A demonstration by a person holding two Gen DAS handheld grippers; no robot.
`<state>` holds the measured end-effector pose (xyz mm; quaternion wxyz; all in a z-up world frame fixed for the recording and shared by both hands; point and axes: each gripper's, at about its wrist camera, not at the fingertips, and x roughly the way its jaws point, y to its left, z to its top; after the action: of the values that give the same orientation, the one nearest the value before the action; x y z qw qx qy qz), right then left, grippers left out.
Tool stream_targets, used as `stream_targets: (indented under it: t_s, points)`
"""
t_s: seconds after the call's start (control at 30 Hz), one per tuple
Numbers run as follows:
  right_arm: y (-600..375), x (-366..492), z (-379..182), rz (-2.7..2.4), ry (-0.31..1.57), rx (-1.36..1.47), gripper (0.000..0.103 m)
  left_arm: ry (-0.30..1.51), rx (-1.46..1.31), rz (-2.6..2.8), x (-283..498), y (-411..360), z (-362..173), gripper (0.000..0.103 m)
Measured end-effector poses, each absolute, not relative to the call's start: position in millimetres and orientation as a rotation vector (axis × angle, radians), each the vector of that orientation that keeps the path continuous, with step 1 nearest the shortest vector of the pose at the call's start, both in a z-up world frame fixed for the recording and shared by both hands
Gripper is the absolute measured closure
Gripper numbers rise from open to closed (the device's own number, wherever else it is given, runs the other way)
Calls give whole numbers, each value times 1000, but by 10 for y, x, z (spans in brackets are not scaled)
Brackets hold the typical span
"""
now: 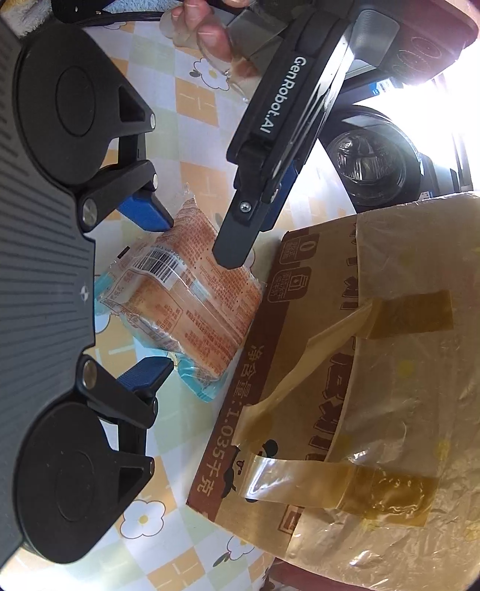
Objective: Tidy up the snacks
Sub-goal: 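Grasp the pink-wrapped bread pack with the right tool while the left tool grasps it too, then lower the bread pack into the box with both tools and open them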
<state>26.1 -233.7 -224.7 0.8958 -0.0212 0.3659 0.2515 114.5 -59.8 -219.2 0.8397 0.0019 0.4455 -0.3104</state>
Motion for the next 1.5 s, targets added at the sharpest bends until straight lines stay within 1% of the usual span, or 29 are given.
stream_targets:
  t_s: [0.1,0.13,0.17,0.2,0.3,0.43,0.63,0.73,0.97,1.2,1.37,1.5]
  points:
    - [-2304,264,-2247,519,749,-58,36,976,-67,-690,1187,-602,-2293,35]
    - [-2269,258,-2247,518,747,-71,37,984,-87,-705,1193,-603,-2321,42]
    - [-2246,253,-2244,521,745,-76,41,979,-79,-702,1178,-608,-2321,44]
    - [-2229,246,-2237,520,744,-79,42,976,-62,-701,1154,-616,-2314,44]
    - [-2185,219,-2219,525,747,-83,44,978,-47,-695,1074,-588,-2244,45]
    - [-2108,90,-2110,552,699,-107,44,929,-62,-690,920,-441,-2082,46]
    - [-1875,-24,-1798,575,587,-215,44,792,-67,-660,680,-151,-1663,46]
    - [-1860,-28,-1584,589,532,-203,44,723,-98,-658,639,-26,-1408,46]
    - [-1793,-12,-1034,590,384,-259,45,562,-86,-645,578,16,-768,46]
    - [-1847,322,-473,594,312,-293,45,462,-58,-631,790,-122,-186,46]
    - [-1950,720,-272,575,292,-311,45,463,-103,-648,1174,-202,-32,46]
    - [-2020,1026,-271,572,304,-302,45,482,-93,-632,1450,-289,-65,46]
